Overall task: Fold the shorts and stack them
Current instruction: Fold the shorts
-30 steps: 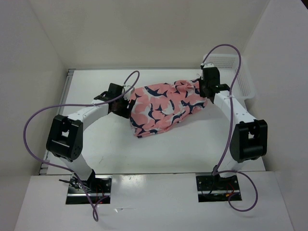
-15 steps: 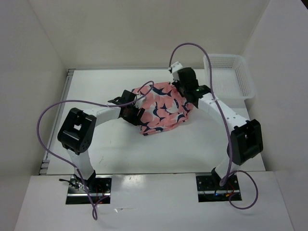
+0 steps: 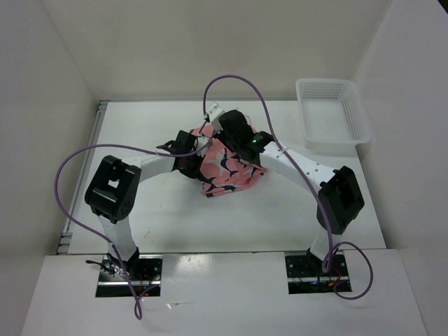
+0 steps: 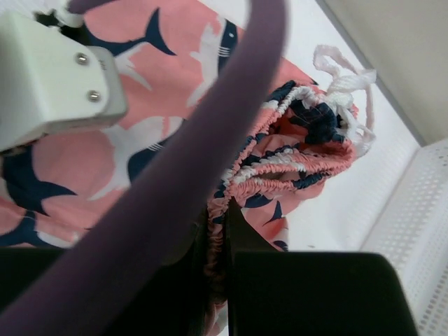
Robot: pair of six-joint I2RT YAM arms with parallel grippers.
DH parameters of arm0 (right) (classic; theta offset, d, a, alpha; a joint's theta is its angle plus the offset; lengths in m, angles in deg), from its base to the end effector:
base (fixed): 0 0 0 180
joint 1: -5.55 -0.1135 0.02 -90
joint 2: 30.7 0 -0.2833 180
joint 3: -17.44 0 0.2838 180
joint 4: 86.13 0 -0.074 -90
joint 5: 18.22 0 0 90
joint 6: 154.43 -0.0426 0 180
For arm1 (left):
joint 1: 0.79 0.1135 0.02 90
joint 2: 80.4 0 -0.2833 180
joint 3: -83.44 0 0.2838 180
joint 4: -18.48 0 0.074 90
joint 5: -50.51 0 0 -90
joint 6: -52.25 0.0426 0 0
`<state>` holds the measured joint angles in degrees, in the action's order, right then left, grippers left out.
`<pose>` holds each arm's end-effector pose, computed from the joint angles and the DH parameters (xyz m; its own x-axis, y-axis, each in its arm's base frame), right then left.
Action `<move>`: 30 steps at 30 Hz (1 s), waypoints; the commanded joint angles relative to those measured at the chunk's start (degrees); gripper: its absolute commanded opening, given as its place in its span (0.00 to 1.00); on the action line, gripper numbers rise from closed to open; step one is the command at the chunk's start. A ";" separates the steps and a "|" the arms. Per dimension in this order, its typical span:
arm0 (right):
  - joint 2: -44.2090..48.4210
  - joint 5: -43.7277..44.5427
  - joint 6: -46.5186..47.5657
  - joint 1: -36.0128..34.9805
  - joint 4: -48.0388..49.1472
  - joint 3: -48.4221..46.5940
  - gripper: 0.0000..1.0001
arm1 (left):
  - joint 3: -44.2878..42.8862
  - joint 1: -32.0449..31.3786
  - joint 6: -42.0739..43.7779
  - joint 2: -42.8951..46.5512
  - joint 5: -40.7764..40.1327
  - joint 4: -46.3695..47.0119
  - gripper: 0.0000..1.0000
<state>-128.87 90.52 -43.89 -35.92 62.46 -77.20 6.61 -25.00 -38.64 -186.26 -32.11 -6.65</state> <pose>0.3367 0.2793 0.3110 -0.2511 -0.6653 -0.7031 -0.5530 0.6947 -0.4599 0.3750 -0.1746 0.1541 -0.7467 0.3188 -0.5838 0.4637 0.8787 -0.1132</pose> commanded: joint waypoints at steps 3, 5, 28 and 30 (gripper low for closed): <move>-4.30 -3.27 -5.76 -4.14 2.07 -7.20 0.00 | -0.59 -0.31 0.89 -0.84 0.63 0.71 0.10; -5.97 -3.89 -9.09 -4.14 2.06 -8.26 0.00 | -1.20 0.38 0.89 0.65 0.62 -0.25 0.07; -6.42 -1.08 -13.24 -4.14 2.93 -12.49 0.00 | -8.58 10.23 0.89 8.22 24.97 -6.67 0.65; -5.90 0.15 -12.46 -4.14 2.94 -11.97 0.00 | -9.12 10.23 0.89 6.91 21.73 -8.42 0.67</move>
<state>-136.48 88.86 -57.86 -39.60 64.47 -87.78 1.36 -14.86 -39.51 -180.69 -11.17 -16.58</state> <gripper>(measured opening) 0.121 0.661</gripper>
